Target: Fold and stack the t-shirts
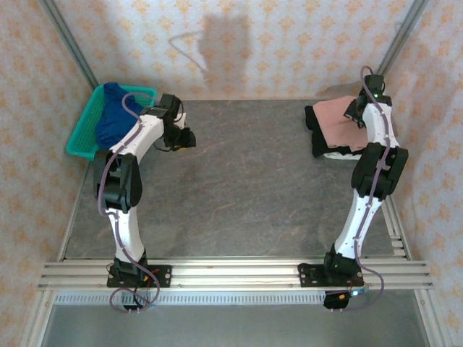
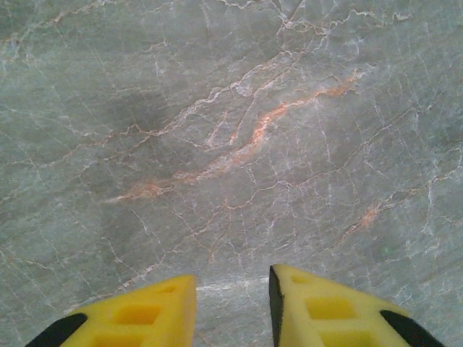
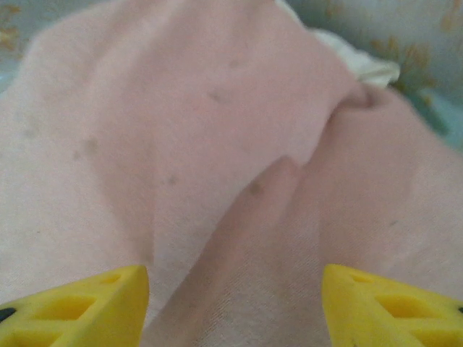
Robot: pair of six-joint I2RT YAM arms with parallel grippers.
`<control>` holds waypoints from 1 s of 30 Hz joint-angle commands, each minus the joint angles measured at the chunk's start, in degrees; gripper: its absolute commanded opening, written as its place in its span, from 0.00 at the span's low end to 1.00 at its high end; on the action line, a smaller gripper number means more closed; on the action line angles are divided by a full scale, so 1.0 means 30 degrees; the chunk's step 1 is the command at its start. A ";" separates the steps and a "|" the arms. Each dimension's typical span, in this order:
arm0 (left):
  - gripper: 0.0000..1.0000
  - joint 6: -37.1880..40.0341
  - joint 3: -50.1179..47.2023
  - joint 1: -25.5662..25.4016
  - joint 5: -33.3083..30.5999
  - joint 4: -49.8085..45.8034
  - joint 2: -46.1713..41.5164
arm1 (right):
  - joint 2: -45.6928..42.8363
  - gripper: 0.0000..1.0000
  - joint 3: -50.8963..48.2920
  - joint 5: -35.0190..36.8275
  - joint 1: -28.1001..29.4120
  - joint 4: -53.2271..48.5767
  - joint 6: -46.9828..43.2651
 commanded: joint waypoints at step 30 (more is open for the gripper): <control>1.00 0.0690 -1.9802 0.1237 -1.5414 1.5743 -1.5433 | -2.1745 0.99 -3.0334 0.3881 0.6311 1.9538 -0.3420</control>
